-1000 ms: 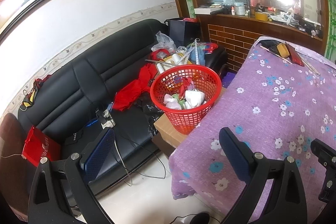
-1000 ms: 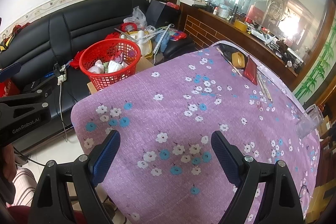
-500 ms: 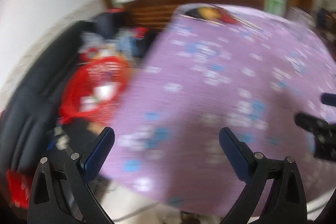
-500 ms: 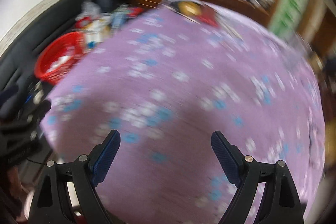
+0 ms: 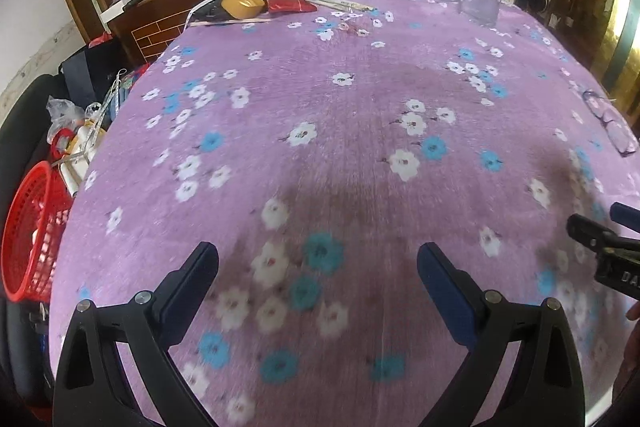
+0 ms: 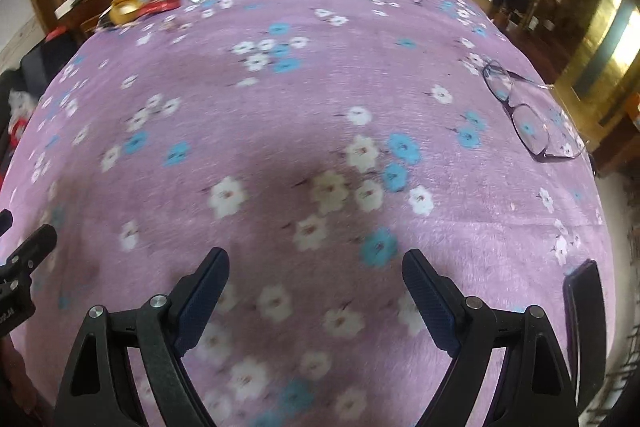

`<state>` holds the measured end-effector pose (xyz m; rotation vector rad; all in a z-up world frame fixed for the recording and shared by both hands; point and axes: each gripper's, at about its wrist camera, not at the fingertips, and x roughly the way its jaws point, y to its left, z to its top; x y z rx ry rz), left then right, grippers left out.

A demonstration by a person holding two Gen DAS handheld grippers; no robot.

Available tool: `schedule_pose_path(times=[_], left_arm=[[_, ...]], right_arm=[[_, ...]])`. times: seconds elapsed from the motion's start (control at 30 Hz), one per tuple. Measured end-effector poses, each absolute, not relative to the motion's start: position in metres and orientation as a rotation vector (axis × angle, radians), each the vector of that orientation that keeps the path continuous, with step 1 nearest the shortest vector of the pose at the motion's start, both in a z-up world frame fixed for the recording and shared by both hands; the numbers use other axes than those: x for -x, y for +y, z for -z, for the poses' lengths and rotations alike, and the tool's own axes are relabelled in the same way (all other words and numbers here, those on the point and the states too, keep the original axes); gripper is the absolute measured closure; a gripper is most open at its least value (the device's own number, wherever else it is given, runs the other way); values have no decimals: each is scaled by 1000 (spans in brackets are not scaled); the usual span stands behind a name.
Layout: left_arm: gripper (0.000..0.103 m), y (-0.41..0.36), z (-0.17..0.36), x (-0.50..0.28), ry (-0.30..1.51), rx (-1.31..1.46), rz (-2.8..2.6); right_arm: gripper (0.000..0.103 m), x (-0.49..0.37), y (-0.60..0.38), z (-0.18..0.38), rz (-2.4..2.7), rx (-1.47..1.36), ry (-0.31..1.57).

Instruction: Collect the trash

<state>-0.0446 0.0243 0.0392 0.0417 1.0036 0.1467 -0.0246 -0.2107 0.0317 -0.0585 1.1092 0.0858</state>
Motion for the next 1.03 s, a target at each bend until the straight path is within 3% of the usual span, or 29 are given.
schedule_pose_path(times=[0.27, 0.53, 1.03], left_arm=[[4, 23, -23, 26, 1023, -55, -123], [3, 31, -19, 14, 1025, -1, -47], [0, 35, -16, 7, 1020, 35, -56]], right_arm=[[12, 1, -198, -20, -84, 28, 1069], [1, -12, -181, -15, -35, 7, 1036], [0, -20, -178, -12, -30, 3, 1028]])
